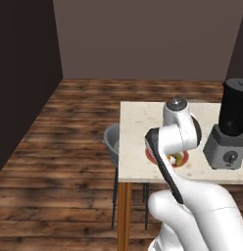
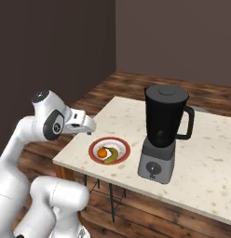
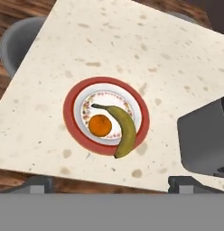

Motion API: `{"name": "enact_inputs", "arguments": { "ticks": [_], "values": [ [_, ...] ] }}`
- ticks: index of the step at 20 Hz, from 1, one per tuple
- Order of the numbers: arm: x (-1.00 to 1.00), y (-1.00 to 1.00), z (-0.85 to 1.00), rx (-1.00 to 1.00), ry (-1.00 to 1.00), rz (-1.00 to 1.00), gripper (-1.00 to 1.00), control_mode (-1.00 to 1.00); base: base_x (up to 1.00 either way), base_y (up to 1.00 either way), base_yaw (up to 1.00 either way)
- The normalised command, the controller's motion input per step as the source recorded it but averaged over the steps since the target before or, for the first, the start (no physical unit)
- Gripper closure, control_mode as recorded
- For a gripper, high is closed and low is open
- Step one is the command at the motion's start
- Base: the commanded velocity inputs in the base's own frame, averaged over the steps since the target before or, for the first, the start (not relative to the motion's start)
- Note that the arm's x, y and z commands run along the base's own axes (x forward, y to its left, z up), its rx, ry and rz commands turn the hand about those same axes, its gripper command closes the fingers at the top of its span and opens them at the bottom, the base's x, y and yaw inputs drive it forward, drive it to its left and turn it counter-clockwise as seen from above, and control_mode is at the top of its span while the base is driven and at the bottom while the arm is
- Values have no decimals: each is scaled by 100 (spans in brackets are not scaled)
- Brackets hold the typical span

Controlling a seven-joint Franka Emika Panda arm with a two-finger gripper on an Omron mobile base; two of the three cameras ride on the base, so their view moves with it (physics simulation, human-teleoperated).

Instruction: Pick the tangerine and banana from the fridge and place them on the plate next to the blender to make a fruit smoothie.

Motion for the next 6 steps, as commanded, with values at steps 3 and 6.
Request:
{"name": "enact_inputs", "arguments": {
  "ticks": [3,6],
  "values": [
    [-25,50,42,-6,0,0,-100,-100,0,0,0],
    [-45,43,23,-1,0,0,-100,-100,0,0,0]
  ]
}}
